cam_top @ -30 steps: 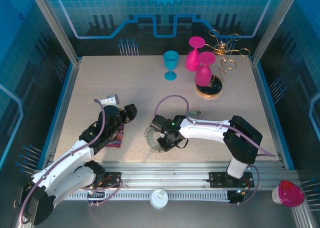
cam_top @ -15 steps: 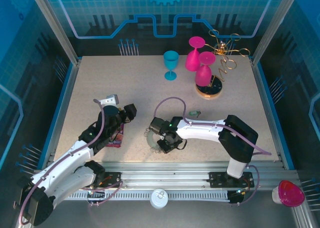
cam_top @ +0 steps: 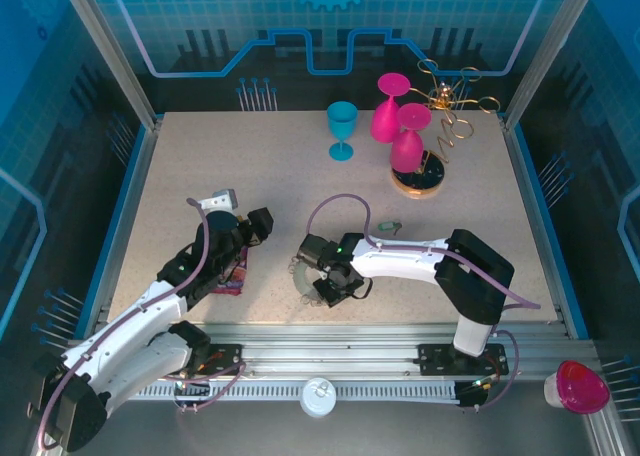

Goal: Put the keys on the keyring

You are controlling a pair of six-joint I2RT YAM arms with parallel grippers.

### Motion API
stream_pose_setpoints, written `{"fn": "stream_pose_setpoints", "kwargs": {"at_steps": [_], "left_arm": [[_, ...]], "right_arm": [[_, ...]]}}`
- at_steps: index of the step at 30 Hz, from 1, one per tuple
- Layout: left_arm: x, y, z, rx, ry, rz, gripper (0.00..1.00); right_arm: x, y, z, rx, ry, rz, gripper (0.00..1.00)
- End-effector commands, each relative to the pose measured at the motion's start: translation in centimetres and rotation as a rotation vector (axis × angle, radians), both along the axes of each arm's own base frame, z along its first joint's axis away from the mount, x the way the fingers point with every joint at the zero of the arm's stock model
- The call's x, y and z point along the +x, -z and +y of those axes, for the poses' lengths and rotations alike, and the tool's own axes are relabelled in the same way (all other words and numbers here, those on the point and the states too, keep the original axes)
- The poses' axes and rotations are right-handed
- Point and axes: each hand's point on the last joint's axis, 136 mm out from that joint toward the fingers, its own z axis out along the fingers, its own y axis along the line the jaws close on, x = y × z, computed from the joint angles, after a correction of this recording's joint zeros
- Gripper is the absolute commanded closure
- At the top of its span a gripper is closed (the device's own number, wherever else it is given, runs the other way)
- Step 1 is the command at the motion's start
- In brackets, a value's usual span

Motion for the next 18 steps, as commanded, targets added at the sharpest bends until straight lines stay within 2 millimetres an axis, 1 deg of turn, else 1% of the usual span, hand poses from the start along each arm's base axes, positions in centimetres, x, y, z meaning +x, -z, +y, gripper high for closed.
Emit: {"fn": "stream_pose_setpoints", "kwargs": {"at_steps": [1,11,15,18], "left_arm": [[0.0,-1.1,0.2,-0.011,-0.009,-0.019,0.28],[0.0,-1.2,0.2,-0.012,-0.01,-0.021,0.28],[0.0,-1.4,0.3,-0.007,-0.011,-0.024,0.28],[0.0,-1.6,0.5,0.007,-0.014,-0.029,0.28]], "right_arm": [[-0.7,0.1,0.2,-0.021,-0.003,0.023,0.82],[-0.8,0.3,0.3,-0.022,-0.008,0.029,0.83],[-0.6,-0.1,0.4,-0.015,-0.008,0.014,0.9],[-0.2,-0.9,0.2,-0.01,-0.012,-0.015,1.0]]}}
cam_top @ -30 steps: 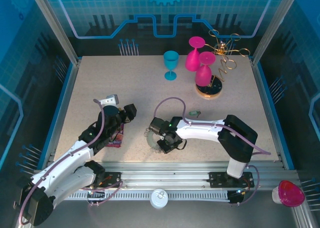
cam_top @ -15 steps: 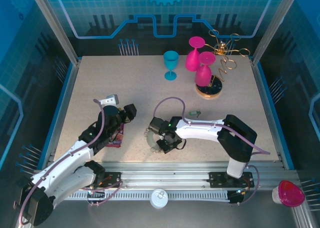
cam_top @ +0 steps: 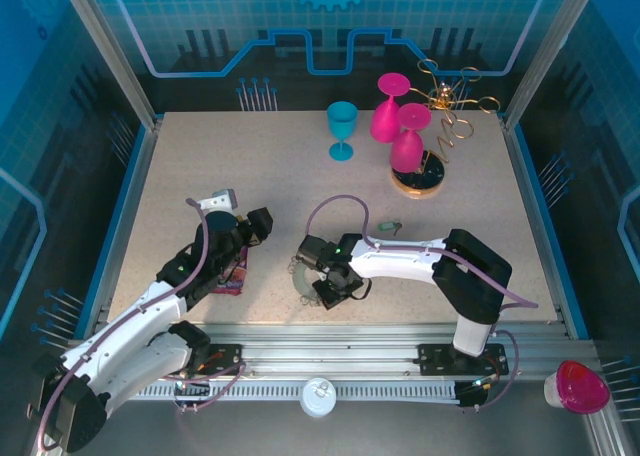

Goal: Put the keys on the keyring

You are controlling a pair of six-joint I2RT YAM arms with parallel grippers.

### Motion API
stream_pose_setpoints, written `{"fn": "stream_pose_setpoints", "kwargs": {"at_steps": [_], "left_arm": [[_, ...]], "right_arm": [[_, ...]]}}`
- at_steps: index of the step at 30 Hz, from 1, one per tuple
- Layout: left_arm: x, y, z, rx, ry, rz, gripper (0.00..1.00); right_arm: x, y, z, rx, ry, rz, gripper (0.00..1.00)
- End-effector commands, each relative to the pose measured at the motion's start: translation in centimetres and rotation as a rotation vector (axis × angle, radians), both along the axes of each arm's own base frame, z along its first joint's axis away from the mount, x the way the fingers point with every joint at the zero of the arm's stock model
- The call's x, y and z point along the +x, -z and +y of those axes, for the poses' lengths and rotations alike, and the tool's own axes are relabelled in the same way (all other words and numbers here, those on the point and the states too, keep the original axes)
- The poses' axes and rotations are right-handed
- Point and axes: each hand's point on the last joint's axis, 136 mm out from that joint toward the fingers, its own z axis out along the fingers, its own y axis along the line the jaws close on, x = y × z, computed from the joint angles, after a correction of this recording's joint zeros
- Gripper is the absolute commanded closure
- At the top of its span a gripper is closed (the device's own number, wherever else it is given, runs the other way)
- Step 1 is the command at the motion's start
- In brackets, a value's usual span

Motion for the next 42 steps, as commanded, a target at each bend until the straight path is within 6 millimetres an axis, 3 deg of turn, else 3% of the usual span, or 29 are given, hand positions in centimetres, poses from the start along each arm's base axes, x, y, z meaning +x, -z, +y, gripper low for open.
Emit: {"fn": "stream_pose_setpoints", "kwargs": {"at_steps": [1,11,22,31,39,42], "left_arm": [[0.1,-1.6,0.5,0.013,-0.012,-0.033,0.28],[-0.2,-4.2,0.0,0.133,0.095,-0.155,0.28],[-1.4,-7.3,-5.1,0.275,0.476,-0.328,0.31],[-3.4,-7.5,-10.6,0.319,0.876,-0.402,0.44],[-5.5,-7.3,-13.4,0.313,1.119,-0.532,0.52],[-6.6,-7.1,-14.0,0.304,1.195,-0.577,0.57]], "right_arm": [[0.2,-1.6,0.0,-0.002,-0.01,-0.039,1.0],[3.3,-7.3,-0.2,0.15,-0.114,-0.275,1.0],[7.3,-15.5,-0.3,0.487,-0.322,-0.531,1.0],[7.5,-19.9,-0.1,0.68,-0.516,-0.703,1.0],[6.0,-22.8,0.8,0.785,-0.732,-0.845,1.0],[5.7,-22.3,0.9,0.789,-0.77,-0.866,1.0]]}}
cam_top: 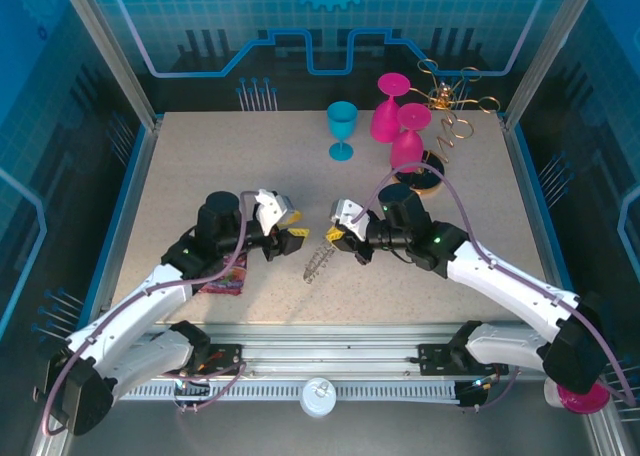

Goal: Put the keys on the keyring

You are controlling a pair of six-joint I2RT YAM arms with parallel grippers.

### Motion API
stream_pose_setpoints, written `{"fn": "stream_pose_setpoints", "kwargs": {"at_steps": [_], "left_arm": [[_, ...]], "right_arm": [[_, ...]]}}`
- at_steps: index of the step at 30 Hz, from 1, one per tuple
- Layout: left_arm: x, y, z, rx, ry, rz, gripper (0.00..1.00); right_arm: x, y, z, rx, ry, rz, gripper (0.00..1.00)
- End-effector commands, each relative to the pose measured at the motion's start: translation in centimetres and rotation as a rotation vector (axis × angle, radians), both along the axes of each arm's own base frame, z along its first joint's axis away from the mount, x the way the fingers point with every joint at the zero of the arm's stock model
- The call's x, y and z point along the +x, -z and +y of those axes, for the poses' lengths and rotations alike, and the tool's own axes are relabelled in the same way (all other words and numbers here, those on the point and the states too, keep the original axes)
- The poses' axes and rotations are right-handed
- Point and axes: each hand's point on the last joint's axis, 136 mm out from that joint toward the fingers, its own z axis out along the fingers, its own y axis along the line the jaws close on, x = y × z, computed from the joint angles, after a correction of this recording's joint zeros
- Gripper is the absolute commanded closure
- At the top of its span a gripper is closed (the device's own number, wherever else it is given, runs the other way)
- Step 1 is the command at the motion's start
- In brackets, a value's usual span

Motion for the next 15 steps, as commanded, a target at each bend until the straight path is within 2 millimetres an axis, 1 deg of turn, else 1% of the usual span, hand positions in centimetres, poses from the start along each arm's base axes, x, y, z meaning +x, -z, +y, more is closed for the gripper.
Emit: {"fn": "stream_pose_setpoints", "kwargs": {"at_steps": [1,3,8,11,15], "left_arm": [[-2.1,-1.2,-1.3,-0.034,0.179,-0.1,0.59],[-2.8,-1.1,-1.6,-0.043,0.224,-0.104,0.6],[-3.4,-0.5,-1.8,-0.031,0.259,-0.111,0.65],[-3.2,0.1,-1.9,-0.008,0.253,-0.108,0.69],[-2.9,0.6,-1.9,0.015,0.238,-0.104,0.7]], "right_arm": [[-0.6,-1.9,0.6,0.066,-0.096,-0.127,1.0],[-0.6,-2.1,0.8,0.074,-0.103,-0.142,1.0],[-1.2,-2.5,1.4,0.102,-0.143,-0.158,1.0],[-1.6,-2.7,1.7,0.11,-0.159,-0.166,1.0],[-2.2,-3.0,1.9,0.119,-0.182,-0.178,1.0]]}}
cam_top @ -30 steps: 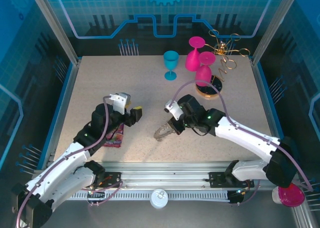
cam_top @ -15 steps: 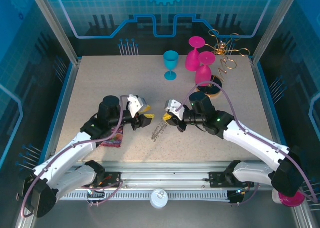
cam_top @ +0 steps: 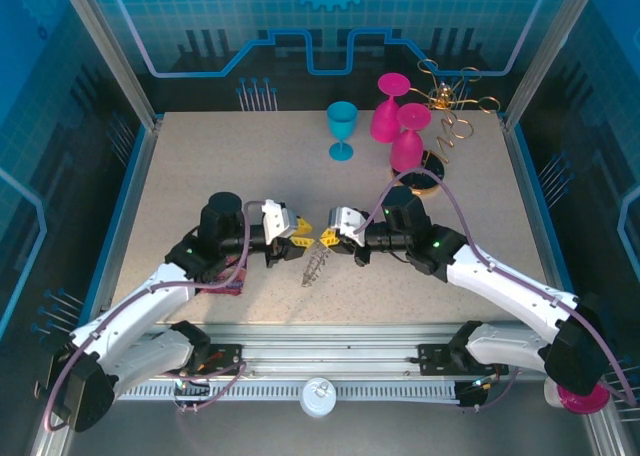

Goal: Put the keys on the keyring

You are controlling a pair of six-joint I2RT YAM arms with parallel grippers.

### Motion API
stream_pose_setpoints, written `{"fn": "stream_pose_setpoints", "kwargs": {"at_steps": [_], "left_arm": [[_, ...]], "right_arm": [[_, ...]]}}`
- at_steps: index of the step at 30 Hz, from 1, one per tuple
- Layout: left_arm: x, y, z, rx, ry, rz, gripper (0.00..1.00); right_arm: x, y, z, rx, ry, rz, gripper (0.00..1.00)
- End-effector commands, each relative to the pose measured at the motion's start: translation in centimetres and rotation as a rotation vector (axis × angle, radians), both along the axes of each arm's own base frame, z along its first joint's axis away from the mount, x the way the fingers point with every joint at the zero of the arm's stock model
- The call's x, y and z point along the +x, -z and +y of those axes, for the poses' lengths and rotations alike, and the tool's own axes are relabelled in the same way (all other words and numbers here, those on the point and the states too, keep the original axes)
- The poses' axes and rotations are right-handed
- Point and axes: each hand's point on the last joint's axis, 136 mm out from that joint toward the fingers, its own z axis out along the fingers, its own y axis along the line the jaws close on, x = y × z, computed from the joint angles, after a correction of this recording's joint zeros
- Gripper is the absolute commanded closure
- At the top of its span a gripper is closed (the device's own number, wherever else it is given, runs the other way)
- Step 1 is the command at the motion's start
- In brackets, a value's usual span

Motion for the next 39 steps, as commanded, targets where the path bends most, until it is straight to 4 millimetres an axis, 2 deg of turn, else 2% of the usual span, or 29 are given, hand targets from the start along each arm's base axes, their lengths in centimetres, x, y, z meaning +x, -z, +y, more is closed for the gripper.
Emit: {"fn": "stream_pose_setpoints", "kwargs": {"at_steps": [1,9,14,26,27,28,29,30,32,35,39], "left_arm": [[-0.5,0.6,-0.3,0.02,0.034,-0.017,0.7],[-1.4,1.6,-0.7,0.053,0.078,0.007,0.72],[-1.4,1.9,-0.8,0.062,0.084,0.018,0.83],[-1.7,0.7,-1.0,0.024,0.096,-0.057,1.0],[-1.6,0.6,-0.9,0.025,0.086,-0.079,1.0],[-1.4,0.6,-0.8,0.03,0.07,-0.099,1.0],[-1.3,0.6,-0.6,0.041,0.054,-0.124,1.0],[-1.2,0.7,-0.5,0.058,0.043,-0.151,1.0],[-1.1,1.0,-0.2,0.107,0.02,-0.2,1.0],[-0.7,1.6,0.1,0.193,-0.011,-0.28,1.0],[-0.3,1.9,0.3,0.273,-0.032,-0.376,1.0]], "right_arm": [[-1.0,-2.1,0.7,0.066,-0.063,-0.073,1.0],[-1.3,-2.2,1.1,0.067,-0.064,-0.087,1.0],[-1.6,-2.2,1.4,0.073,-0.08,-0.085,1.0],[-1.9,-1.7,1.7,0.072,-0.08,-0.076,1.0],[-1.7,-1.6,1.4,0.068,-0.062,-0.073,0.93],[-1.5,-1.6,1.1,0.063,-0.046,-0.071,0.77],[-1.3,-1.5,0.6,0.053,-0.022,-0.072,0.65],[-1.1,-1.6,-0.1,0.045,0.001,-0.077,0.6],[-0.7,-1.6,-1.6,0.025,0.046,-0.085,0.57],[-0.2,-0.8,-3.5,-0.035,0.1,-0.126,0.58],[-0.2,0.7,-4.2,-0.116,0.087,-0.215,0.66]]}}
